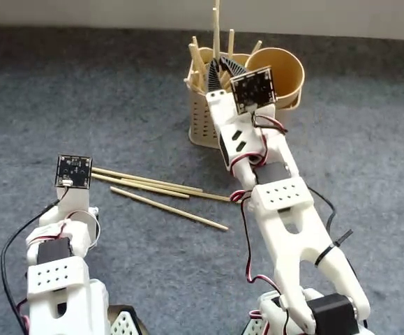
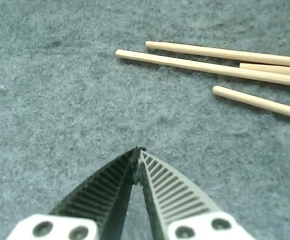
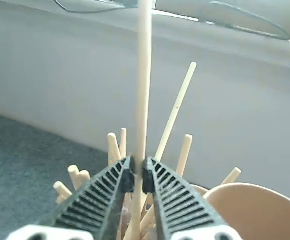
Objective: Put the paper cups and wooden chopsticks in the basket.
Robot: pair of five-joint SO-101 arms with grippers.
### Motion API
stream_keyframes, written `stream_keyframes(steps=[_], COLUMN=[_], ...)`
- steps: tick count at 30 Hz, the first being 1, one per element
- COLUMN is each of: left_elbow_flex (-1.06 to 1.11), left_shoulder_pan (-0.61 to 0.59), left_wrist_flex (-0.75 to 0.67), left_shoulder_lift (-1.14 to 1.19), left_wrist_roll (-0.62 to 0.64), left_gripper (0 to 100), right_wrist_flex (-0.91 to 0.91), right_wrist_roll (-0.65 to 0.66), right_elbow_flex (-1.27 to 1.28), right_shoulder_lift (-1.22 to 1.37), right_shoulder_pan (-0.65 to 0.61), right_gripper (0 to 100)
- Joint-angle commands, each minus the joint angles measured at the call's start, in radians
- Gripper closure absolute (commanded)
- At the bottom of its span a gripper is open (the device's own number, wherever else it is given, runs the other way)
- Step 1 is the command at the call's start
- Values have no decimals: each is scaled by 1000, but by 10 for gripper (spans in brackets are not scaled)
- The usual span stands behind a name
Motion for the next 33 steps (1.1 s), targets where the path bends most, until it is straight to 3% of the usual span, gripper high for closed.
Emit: stream_keyframes(steps=[1, 5, 15, 22, 33], left_elbow_flex=[-4, -4, -4, -4, -4], left_shoulder_pan=[-4, -4, -4, -4, -5], left_wrist_flex=[-20, -20, -20, -20, -20], left_shoulder_lift=[-16, -16, -16, -16, -16], left_wrist_roll=[-6, -6, -6, -6, -6], left_gripper=[992, 992, 992, 992, 992], right_wrist_flex=[176, 343, 595, 608, 529], right_wrist_roll=[-106, -157, -157, -149, -147], right_elbow_flex=[-111, -286, -621, -668, -547], right_shoulder_lift=[-1, -1, -1, -1, 28], right_shoulder_pan=[25, 24, 18, 18, 44], right_gripper=[861, 787, 825, 992, 994])
